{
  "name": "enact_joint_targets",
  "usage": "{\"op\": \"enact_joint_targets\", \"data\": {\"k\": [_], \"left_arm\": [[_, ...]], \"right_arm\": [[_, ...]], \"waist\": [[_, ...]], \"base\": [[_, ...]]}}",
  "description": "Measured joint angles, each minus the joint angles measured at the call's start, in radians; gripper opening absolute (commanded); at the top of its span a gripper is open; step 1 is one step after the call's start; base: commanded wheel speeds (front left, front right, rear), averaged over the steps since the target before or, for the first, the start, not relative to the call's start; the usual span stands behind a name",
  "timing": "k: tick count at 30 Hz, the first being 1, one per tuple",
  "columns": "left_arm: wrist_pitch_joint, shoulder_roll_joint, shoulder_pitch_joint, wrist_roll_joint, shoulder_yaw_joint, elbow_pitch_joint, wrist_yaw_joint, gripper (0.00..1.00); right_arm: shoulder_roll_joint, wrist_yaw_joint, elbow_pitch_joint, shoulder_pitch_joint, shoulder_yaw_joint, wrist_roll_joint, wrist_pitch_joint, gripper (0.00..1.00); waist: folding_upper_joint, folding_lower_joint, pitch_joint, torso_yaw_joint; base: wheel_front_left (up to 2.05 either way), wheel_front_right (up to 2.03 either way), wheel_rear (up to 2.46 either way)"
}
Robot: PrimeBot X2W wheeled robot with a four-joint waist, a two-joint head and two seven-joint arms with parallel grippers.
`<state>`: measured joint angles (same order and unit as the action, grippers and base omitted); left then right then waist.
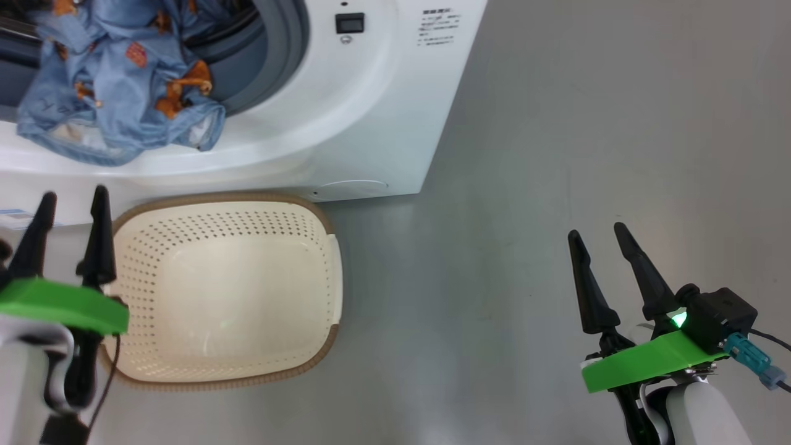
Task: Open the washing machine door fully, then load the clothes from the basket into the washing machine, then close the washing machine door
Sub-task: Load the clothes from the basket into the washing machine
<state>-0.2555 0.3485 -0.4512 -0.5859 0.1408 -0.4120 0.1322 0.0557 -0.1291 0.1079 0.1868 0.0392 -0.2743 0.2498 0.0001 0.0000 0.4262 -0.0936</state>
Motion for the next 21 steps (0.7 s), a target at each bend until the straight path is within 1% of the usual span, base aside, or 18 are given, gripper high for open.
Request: {"op": "enact_joint_targets", "data": {"k": [3, 5, 6, 9, 21], "left_arm": [[0.000, 0.027, -0.065, -0.011, 0.060, -0.064, 0.000, 1.00], [0.000, 0.034, -0.086, -0.017, 0.074, -0.084, 0.000, 1.00], [0.000, 0.050, -0.127, -0.032, 0.105, -0.119, 0.000, 1.00], [0.000, 0.064, -0.164, -0.052, 0.131, -0.148, 0.000, 1.00], [0.000, 0.162, -0.329, -0.142, 0.277, -0.275, 0.000, 1.00]], "right_arm": [[-0.001, 0.000, 0.003, 0.001, 0.007, 0.000, 0.000, 1.00], [-0.001, 0.000, 0.003, 0.001, 0.010, 0.000, 0.000, 1.00], [-0.002, 0.000, 0.003, 0.003, 0.015, -0.003, 0.000, 1.00], [-0.002, 0.000, 0.003, 0.003, 0.018, -0.010, 0.000, 1.00], [-0.003, 0.000, -0.002, 0.031, 0.056, -0.021, 0.000, 1.00]], "waist": [[0.0000, 0.0000, 0.005, -0.012], [0.0000, 0.0000, 0.006, -0.016], [0.0000, 0.0000, 0.010, -0.026], [0.0000, 0.0000, 0.014, -0.035], [0.0000, 0.0000, 0.062, -0.090]], "base": [[0.00, 0.00, 0.00], [0.00, 0.00, 0.00], [0.00, 0.00, 0.00], [0.00, 0.00, 0.00], [0.00, 0.00, 0.00]]}}
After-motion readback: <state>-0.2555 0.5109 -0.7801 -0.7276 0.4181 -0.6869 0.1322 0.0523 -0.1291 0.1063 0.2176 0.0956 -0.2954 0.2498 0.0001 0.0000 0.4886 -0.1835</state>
